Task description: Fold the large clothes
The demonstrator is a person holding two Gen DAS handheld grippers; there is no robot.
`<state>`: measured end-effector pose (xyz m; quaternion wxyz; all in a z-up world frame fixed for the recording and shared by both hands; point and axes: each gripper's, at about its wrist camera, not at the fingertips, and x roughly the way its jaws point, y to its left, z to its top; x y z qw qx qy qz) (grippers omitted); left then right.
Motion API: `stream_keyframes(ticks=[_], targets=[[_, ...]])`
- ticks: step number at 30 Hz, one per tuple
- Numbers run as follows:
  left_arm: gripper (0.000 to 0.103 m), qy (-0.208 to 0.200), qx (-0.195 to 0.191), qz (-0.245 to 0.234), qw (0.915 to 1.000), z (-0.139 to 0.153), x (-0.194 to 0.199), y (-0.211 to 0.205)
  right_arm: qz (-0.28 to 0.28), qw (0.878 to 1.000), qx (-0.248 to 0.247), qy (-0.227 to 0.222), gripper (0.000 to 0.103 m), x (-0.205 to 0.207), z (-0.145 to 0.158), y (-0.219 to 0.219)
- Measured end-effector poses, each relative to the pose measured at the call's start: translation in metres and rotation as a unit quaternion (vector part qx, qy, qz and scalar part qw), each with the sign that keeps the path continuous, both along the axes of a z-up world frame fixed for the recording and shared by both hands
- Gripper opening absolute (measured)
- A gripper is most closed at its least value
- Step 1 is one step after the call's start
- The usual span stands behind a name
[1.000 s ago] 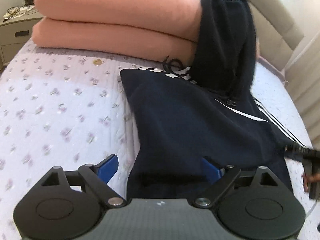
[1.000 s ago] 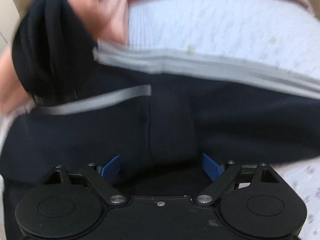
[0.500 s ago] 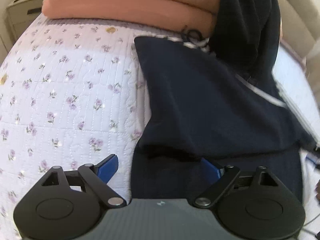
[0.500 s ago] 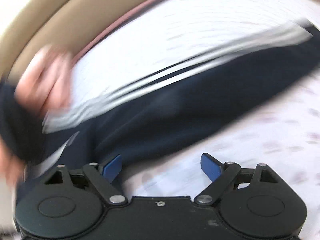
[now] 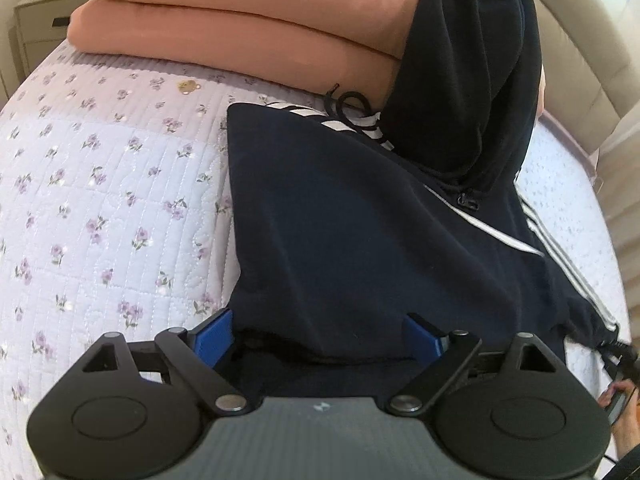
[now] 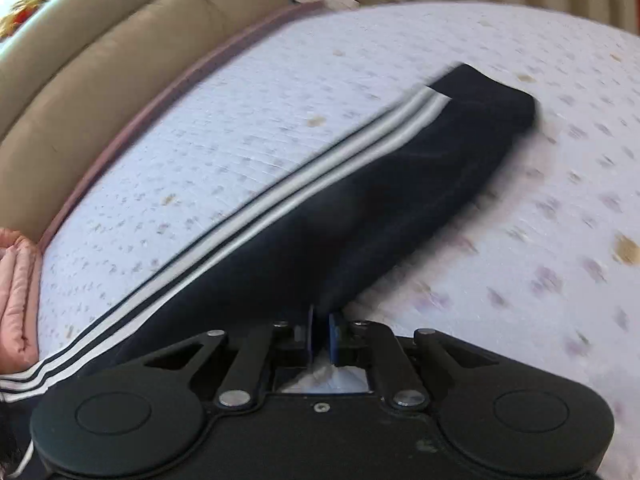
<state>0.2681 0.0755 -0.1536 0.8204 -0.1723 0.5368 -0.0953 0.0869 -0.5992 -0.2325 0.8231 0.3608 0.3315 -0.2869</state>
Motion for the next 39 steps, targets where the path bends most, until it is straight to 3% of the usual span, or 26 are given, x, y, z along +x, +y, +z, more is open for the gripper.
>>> stream_keyframes(ticks=[3, 5, 8, 12, 14, 17, 21, 25, 29, 32, 35, 39], targets=[[0.091, 0.009, -0.013, 0.005, 0.9999, 0.001, -0.002, 0.008, -0.015, 1.0, 0.008, 0.001, 0.005, 0.001, 0.002, -0.004], [0.091, 0.009, -0.019, 0.006, 0.9998, 0.002, -0.003, 0.011, -0.028, 0.999, 0.026, -0.029, 0.024, -0.005, -0.002, -0.011], [0.091, 0.004, -0.033, 0.014, 0.9993, 0.006, -0.005, 0.013, -0.062, 0.99, 0.071, -0.101, 0.041, -0.014, -0.012, -0.039], [0.091, -0.004, -0.038, 0.018, 0.9991, 0.011, -0.008, 0.012, -0.106, 0.977, 0.105, -0.15, 0.036, -0.015, -0.026, -0.071], [0.091, -0.011, -0.038, 0.017, 0.9991, 0.014, -0.009, 0.011, -0.127, 0.978, 0.103, -0.131, 0.006, -0.012, -0.024, -0.077], [0.091, -0.015, -0.039, 0.019, 0.9989, 0.016, -0.01, 0.009, -0.111, 0.988, 0.04, -0.097, 0.006, -0.001, -0.009, -0.07], [0.091, -0.021, -0.047, 0.025, 0.9984, 0.019, -0.01, 0.01, -0.087, 0.986, 0.004, -0.144, 0.007, 0.01, 0.036, -0.054], [0.091, -0.037, -0.044, 0.023, 0.9981, 0.027, -0.012, 0.009, -0.011, 0.972, -0.045, -0.229, 0.007, 0.028, 0.114, -0.015], [0.091, -0.05, -0.058, 0.028, 0.9967, 0.034, -0.016, 0.012, 0.114, 0.933, -0.067, -0.333, 0.007, 0.039, 0.193, 0.071], [0.091, -0.057, -0.07, 0.032, 0.9954, 0.037, -0.021, 0.016, 0.228, 0.897, -0.06, -0.374, 0.007, 0.048, 0.218, 0.157], [0.091, -0.056, -0.077, 0.039, 0.9947, 0.034, -0.027, 0.025, 0.334, 0.878, -0.042, -0.34, 0.008, 0.066, 0.194, 0.244], [0.091, -0.043, -0.086, 0.055, 0.9939, 0.024, -0.036, 0.04, 0.426, 0.884, 0.023, -0.192, 0.01, 0.099, 0.081, 0.336]])
